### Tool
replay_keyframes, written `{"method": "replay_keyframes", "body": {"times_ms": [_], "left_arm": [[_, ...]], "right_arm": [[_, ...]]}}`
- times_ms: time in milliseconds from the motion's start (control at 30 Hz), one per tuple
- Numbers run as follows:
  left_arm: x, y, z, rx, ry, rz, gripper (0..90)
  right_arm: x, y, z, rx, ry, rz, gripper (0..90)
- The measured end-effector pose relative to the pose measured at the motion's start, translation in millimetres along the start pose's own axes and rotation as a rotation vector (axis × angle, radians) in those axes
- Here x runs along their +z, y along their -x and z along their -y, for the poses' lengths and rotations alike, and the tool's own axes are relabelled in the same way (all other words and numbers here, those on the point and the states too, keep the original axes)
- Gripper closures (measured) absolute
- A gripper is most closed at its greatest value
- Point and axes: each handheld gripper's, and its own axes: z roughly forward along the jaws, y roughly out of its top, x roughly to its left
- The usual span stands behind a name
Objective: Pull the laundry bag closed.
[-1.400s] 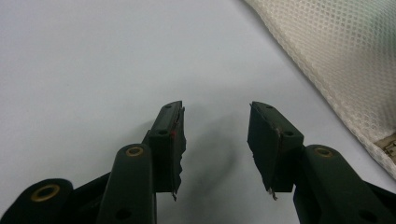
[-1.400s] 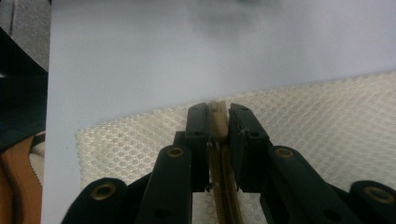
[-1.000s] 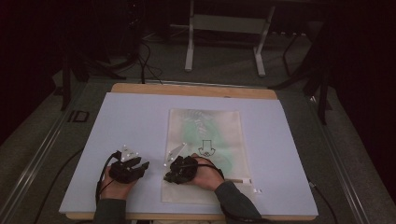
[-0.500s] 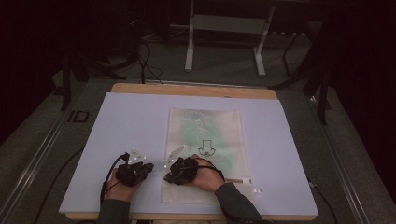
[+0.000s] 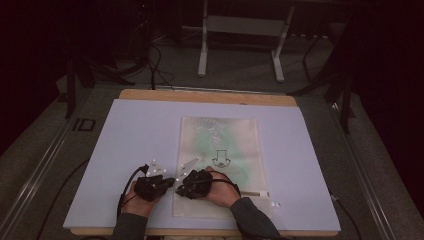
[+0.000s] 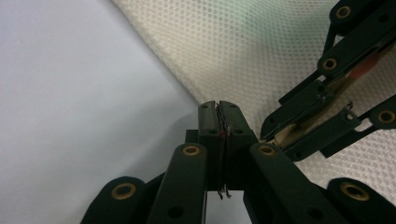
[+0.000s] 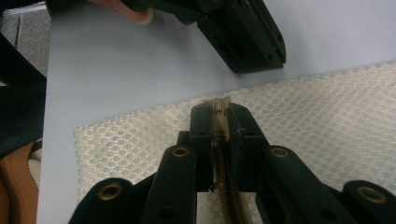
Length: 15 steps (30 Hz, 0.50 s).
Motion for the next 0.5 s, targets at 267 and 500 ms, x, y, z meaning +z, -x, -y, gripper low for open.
{"method": "replay_keyframes", "body": {"times_ms": [267, 500], "left_arm": [[4.8, 4.2, -2.9, -0.001, 0.004, 0.019, 88.0], [7.4, 5.9, -3.7, -0.003, 0.002, 0.018, 88.1]], "right_arm": [[0.1, 0.0, 1.7, 0.004, 0.01, 0.001, 81.7], [0.1, 0.9, 2.5, 0.008, 0.016, -0.005, 81.7]]}}
